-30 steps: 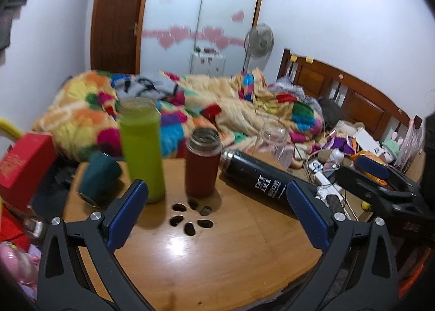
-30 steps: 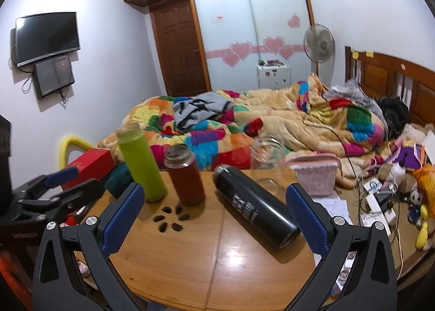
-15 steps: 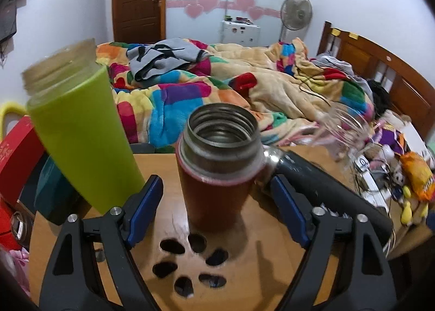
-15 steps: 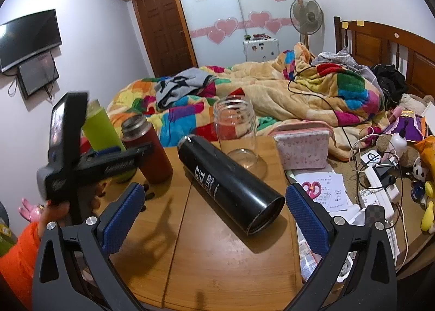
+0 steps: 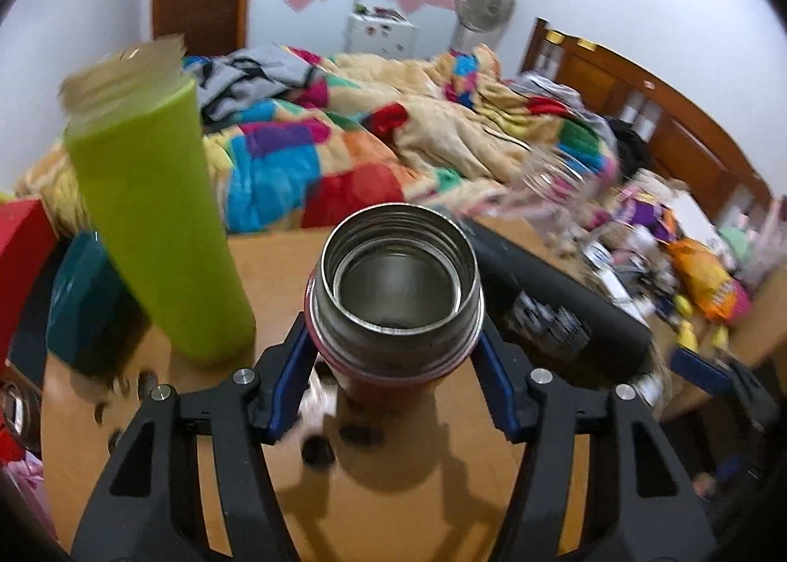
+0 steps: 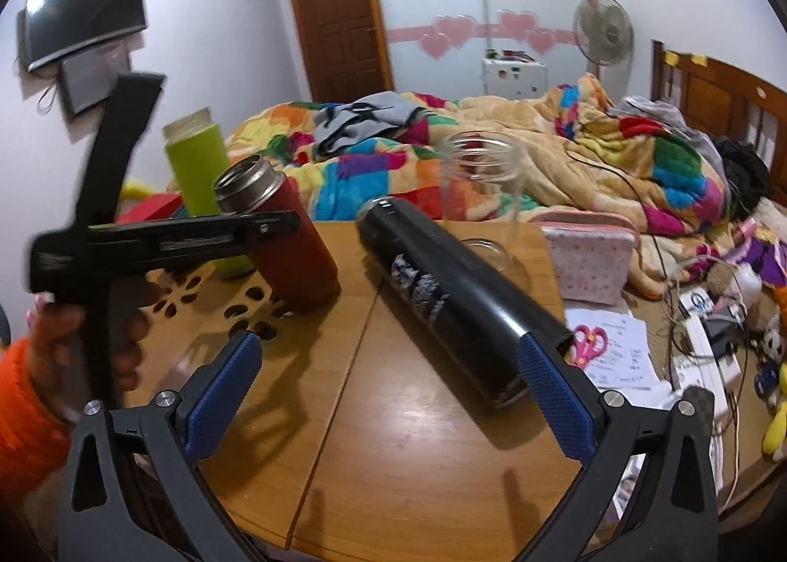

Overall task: Flip cup upside down
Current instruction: 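Move the left tool to the red thermos cup and close around it, then lift the red cup with the left tool and tip it onto its side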

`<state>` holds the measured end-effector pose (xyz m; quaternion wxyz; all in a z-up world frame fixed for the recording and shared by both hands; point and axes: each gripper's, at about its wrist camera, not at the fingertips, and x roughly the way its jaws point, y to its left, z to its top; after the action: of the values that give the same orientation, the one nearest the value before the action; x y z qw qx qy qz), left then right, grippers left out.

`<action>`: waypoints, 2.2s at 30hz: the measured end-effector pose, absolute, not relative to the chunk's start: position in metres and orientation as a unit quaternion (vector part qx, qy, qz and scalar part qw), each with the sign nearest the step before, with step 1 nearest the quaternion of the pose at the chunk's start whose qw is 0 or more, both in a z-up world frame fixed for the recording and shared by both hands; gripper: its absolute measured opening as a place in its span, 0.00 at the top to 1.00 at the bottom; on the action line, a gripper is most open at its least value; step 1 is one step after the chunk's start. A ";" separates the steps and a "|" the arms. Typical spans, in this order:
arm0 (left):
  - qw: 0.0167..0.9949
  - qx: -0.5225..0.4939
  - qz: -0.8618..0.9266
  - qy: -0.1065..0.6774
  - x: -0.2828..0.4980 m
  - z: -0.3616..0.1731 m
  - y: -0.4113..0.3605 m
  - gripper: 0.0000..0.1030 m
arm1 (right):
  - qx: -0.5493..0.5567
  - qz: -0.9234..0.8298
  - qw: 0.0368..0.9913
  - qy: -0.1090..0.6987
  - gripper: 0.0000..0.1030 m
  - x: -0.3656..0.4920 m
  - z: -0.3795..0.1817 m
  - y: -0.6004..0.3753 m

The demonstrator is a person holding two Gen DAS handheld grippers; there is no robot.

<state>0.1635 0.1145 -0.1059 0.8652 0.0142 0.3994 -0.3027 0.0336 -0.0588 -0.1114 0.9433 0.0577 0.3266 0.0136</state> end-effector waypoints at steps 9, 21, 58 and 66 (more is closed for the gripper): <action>0.804 -0.025 -0.381 0.456 0.123 -0.103 0.151 0.41 | 0.027 0.137 0.934 0.329 0.00 0.036 -0.133 -0.013; 0.770 -0.079 -0.408 0.483 0.116 -0.109 0.176 0.40 | -0.022 0.200 0.912 0.358 0.34 0.051 -0.152 0.032; 0.855 -0.004 -0.325 0.405 0.106 -0.106 0.184 0.41 | 0.017 0.211 0.900 0.381 0.42 0.060 -0.165 0.048; 0.840 0.055 -0.354 0.408 0.092 -0.111 0.164 0.84 | 0.010 0.198 0.895 0.400 0.42 0.045 -0.180 0.049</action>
<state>0.0917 0.1637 -0.1109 0.8397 0.0555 0.4079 -0.3541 0.0455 0.0492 -0.1797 0.8947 0.0097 0.4003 0.1980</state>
